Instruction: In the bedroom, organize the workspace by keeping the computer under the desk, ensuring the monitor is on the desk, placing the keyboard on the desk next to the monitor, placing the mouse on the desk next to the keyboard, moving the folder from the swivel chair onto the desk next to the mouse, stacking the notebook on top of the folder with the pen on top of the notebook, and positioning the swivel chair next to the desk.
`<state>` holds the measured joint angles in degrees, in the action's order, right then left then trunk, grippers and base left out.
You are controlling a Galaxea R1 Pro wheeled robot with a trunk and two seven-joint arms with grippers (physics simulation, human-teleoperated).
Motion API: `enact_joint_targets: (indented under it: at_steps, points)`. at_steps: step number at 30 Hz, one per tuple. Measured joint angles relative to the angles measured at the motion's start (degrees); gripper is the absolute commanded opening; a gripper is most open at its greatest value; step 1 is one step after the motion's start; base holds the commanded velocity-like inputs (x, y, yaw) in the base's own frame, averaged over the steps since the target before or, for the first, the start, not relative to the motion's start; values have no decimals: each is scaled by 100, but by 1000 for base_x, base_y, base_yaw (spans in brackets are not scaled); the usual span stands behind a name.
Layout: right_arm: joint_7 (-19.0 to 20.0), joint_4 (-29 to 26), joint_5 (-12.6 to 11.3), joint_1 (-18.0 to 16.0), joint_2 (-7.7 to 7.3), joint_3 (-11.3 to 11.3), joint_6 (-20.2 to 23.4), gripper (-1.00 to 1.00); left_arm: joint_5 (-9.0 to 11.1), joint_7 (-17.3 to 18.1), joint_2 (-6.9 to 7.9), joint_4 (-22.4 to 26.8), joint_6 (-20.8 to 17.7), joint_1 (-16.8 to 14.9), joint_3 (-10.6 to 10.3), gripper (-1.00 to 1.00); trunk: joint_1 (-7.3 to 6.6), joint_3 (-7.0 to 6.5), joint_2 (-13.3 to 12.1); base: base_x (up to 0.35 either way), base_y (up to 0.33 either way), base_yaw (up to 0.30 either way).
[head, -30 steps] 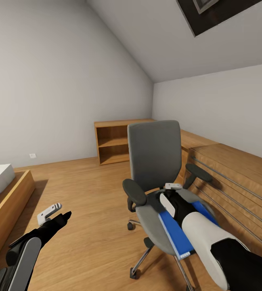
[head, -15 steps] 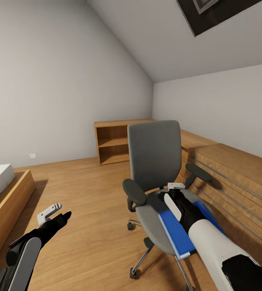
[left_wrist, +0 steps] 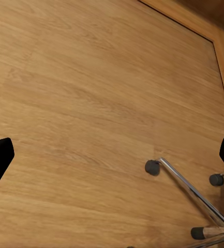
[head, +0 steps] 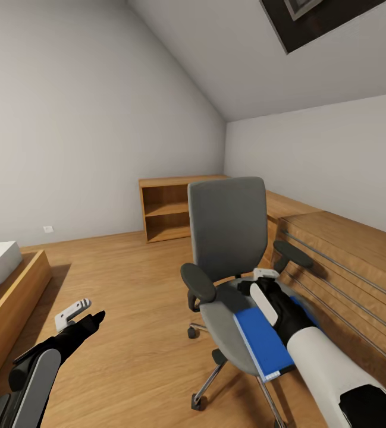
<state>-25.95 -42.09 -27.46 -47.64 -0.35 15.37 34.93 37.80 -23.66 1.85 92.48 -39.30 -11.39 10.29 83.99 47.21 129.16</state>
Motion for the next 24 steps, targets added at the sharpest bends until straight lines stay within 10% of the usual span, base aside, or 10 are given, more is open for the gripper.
enact_joint_targets:
  at_steps: [6, 17, 24]
  points:
    - [6, -245, -758, 49, -166, -12, 144, 100, 0, 5, 4, 0, 0, 0, 0, 100, 0, 0, 0, 0, 0, 0]
    - [7, -462, -3401, 70, -722, -7, 560, 100, 6, 12, 5, -7, -7, -1, -2, 100, 0, -28, 0, 0, 3, -115]
    - [32, -408, -4317, 76, -976, -5, 662, 100, 3, 17, 0, -8, -10, -2, -19, 100, 0, -54, 0, 0, 158, -251]
